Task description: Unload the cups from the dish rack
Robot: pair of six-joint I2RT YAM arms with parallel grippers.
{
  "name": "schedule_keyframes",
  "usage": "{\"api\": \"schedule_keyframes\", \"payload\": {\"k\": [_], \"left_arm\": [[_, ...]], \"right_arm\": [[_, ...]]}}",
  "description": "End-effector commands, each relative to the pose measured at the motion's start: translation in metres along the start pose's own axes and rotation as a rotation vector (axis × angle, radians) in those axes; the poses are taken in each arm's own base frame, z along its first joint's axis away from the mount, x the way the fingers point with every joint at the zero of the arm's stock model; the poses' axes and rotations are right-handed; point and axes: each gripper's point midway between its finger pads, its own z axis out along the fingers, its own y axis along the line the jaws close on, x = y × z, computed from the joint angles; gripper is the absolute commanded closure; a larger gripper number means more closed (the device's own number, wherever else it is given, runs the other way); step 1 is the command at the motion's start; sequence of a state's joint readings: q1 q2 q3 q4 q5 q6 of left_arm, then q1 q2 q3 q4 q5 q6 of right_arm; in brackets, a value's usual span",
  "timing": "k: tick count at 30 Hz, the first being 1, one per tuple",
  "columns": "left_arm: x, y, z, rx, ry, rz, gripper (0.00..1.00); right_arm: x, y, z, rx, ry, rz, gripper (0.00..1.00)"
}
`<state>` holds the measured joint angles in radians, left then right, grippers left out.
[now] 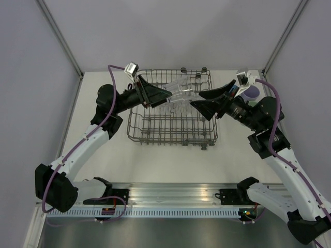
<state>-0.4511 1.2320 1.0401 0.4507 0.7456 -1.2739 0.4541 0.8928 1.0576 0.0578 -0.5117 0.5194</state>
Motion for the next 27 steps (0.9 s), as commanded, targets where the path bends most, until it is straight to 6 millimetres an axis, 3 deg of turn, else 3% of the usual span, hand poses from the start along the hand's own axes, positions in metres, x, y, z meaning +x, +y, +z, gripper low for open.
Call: {"api": "schedule_keyframes", "payload": {"k": [1, 7, 11, 16, 19, 20, 27], "left_arm": [[0.008, -0.018, 0.001, 0.063, 0.037, 0.072, 0.98], [0.027, -0.041, 0.008, 0.158, 0.147, 0.099, 0.98], [0.034, -0.046, 0.009, 0.193, 0.187, 0.095, 0.98], [0.035, -0.045, 0.010, 0.200, 0.200, 0.108, 0.98], [0.036, -0.045, 0.011, 0.205, 0.217, 0.115, 0.98], [0.036, -0.043, 0.012, 0.202, 0.225, 0.111, 0.98], [0.029, -0.041, 0.019, 0.160, 0.218, 0.101, 0.98]], "right_arm": [[-0.013, -0.002, 0.003, 0.020, -0.004, -0.071, 0.23], [-0.013, 0.016, 0.011, -0.097, 0.050, -0.109, 0.32], [-0.015, 0.033, 0.003, -0.169, 0.081, -0.129, 0.69], [-0.007, 0.033, -0.007, -0.156, 0.106, -0.124, 0.80], [-0.002, 0.040, -0.014, -0.180, 0.122, -0.106, 0.91], [-0.002, 0.043, -0.016, -0.195, 0.123, -0.102, 1.00], [0.004, 0.063, -0.021, -0.307, 0.148, -0.042, 1.00]]}}
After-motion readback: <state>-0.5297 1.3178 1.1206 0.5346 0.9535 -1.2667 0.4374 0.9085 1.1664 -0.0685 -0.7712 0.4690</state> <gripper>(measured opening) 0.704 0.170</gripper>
